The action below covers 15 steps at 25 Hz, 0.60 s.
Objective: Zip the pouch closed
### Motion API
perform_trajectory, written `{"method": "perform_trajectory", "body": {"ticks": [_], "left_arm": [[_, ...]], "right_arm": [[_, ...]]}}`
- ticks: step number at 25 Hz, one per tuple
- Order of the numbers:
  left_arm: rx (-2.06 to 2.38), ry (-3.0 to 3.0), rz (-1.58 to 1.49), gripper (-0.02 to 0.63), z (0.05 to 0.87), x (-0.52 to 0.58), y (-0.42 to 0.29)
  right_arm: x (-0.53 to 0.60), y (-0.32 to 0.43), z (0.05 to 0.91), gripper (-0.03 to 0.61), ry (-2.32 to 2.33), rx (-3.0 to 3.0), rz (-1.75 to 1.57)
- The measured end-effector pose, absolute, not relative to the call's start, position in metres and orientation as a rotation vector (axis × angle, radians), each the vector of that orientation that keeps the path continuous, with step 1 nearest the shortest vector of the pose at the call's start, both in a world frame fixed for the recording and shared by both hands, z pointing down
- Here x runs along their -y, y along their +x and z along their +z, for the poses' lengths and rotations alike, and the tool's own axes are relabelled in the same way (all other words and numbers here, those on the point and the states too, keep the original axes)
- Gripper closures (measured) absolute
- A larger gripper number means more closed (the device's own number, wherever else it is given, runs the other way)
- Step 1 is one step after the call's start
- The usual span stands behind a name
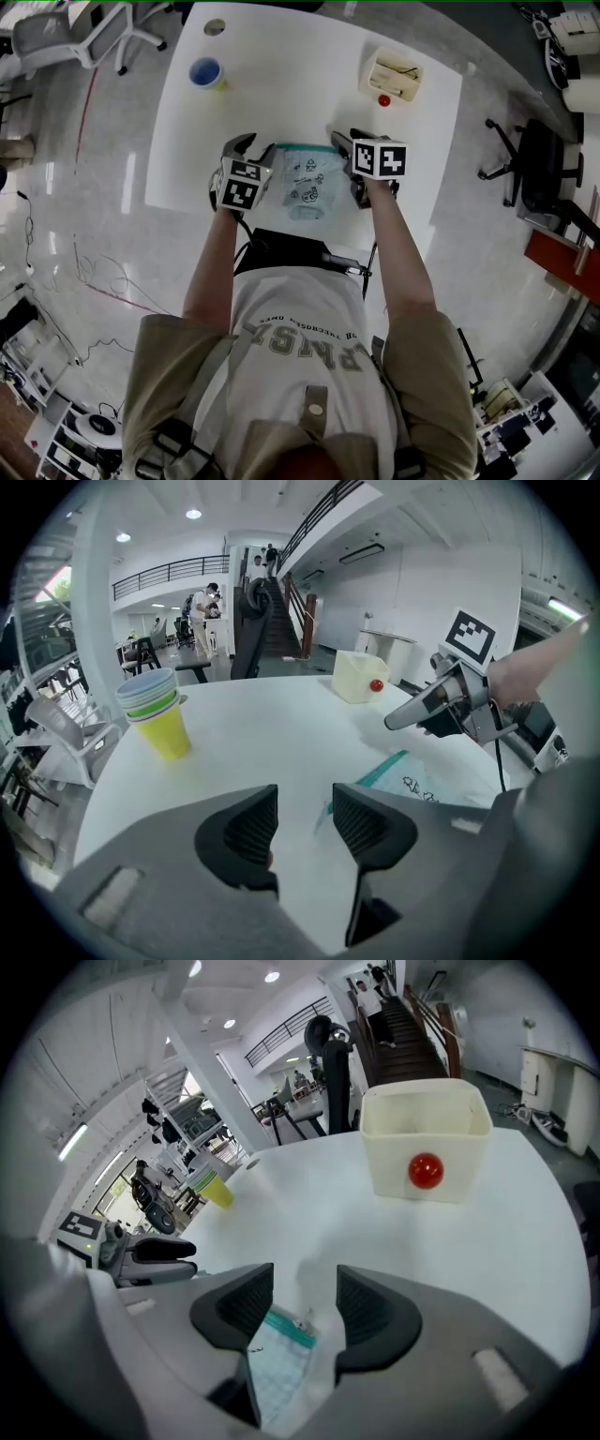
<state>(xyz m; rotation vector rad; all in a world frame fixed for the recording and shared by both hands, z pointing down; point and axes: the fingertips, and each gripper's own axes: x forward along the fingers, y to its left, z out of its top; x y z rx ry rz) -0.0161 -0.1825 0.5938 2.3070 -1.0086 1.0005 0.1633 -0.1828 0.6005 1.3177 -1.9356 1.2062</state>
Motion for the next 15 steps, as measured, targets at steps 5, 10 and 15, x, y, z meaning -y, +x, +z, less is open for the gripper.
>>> {"method": "perform_trajectory", "body": {"ticks": [5,10,15], "left_arm": [[1.106,2.351,0.932,0.42,0.567,0.197,-0.02],[1.189,2.409,0.86,0.42,0.536,0.206,-0.023],[1.241,2.487,0.789,0.42,0.504,0.207,-0.023]], "right_arm": [[0.192,0.174,0.568,0.391,1.488,2.022,1.129],[0.191,0.18,0.523,0.391,1.641,2.138,1.002],[0.178,0.178,0.48,0.391,1.735,2.269,0.854]]}}
